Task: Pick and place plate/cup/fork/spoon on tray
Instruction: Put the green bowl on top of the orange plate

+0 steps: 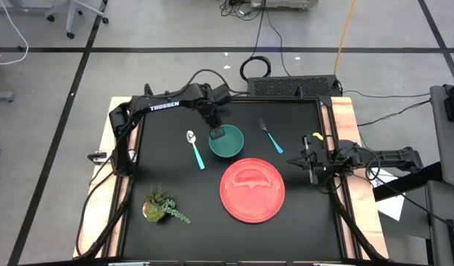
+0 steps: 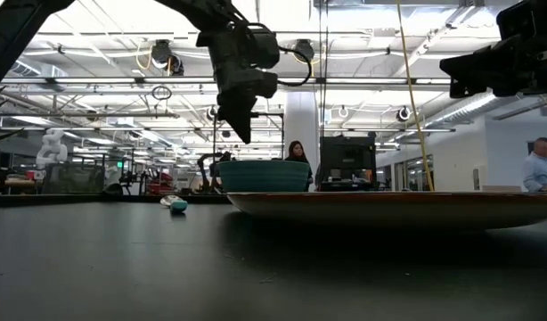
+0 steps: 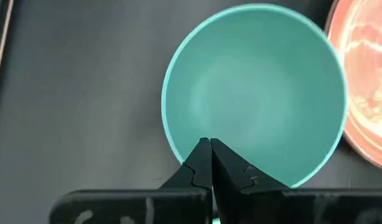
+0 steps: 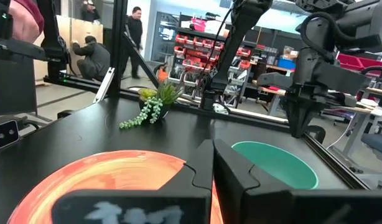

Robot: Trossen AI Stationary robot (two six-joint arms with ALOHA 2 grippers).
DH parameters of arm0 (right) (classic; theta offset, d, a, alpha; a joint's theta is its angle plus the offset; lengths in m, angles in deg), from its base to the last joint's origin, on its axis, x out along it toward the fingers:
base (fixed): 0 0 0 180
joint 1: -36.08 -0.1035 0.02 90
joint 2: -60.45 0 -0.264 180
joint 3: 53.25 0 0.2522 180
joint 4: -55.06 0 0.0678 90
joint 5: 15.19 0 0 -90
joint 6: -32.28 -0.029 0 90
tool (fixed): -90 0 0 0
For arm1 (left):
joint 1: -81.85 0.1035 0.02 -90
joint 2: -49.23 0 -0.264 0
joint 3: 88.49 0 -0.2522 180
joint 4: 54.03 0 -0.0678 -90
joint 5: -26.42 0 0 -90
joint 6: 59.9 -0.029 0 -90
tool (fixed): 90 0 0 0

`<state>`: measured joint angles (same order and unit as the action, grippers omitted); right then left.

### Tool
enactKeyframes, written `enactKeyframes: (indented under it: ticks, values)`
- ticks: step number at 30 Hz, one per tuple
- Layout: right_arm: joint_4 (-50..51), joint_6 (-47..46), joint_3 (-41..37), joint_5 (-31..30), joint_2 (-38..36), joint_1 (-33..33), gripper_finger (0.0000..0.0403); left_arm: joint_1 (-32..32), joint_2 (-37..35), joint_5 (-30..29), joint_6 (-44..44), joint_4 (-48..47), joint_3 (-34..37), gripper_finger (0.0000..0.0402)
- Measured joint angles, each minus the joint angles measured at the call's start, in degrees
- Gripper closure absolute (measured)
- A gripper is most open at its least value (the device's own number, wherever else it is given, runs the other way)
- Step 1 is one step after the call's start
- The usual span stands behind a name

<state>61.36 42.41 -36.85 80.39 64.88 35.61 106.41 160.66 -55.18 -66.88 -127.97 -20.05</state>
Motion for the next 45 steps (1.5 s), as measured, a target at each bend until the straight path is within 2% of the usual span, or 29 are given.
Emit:
enactKeyframes:
  ticks: [13,20,26,39,45]
  values:
    - [-0.02,-0.02,0.0,-0.01,0.16,0.0,0.0403,-0.42,1.02,-0.85,0.7,1.73,0.07,0.04]
    - [-0.02,-0.52,-0.02,-0.02,0.16,-0.01,0.0403,-0.46,1.02,-0.85,-0.02,3.1,0.07,0.037]
    - [-0.02,-0.63,0.0,-0.02,0.16,0.0,0.0403,-0.48,1.02,-0.85,-0.83,3.41,0.08,0.0319]
    - [-0.02,-0.63,0.0,-0.02,0.16,-0.02,0.0403,-0.48,1.85,-0.87,0.15,3.12,0.07,0.0161]
    - [-0.02,-0.66,0.0,-0.02,0.14,0.0,0.0403,-0.48,6.31,-1.75,-0.2,2.9,0.07,0.0128]
